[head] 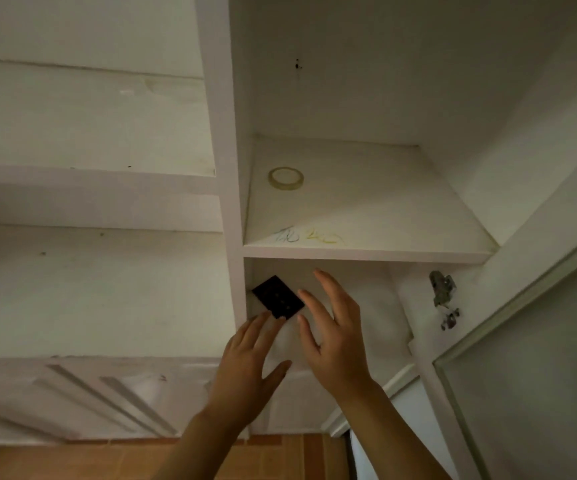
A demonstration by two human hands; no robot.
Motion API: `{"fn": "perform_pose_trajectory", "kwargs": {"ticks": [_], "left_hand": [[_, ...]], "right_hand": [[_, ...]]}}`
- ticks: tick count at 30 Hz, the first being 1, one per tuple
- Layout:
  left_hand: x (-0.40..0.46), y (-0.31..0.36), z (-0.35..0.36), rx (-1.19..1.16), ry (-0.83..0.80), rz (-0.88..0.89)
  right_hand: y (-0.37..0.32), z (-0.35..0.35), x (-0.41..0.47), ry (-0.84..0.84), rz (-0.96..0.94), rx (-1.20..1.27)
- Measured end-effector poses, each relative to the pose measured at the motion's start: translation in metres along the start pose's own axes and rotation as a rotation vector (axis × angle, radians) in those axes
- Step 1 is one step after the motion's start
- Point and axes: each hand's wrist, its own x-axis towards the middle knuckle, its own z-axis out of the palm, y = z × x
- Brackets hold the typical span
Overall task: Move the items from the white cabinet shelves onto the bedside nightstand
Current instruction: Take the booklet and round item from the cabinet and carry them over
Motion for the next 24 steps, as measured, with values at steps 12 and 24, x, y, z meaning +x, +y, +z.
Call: {"fn": "perform_pose_trajectory", "kwargs": {"ticks": [12, 24], "left_hand": [[-0.032, -0.008, 0.013, 0.054, -0.059, -0.141], [-0.045, -0.017, 0.019, 0.063, -0.076, -0.164]], "right_hand": [[0.050, 0.089, 0.003, -0.565, 0.368, -0.025], [0.053, 0.108, -0.014, -0.433, 0.399, 0.045]]}}
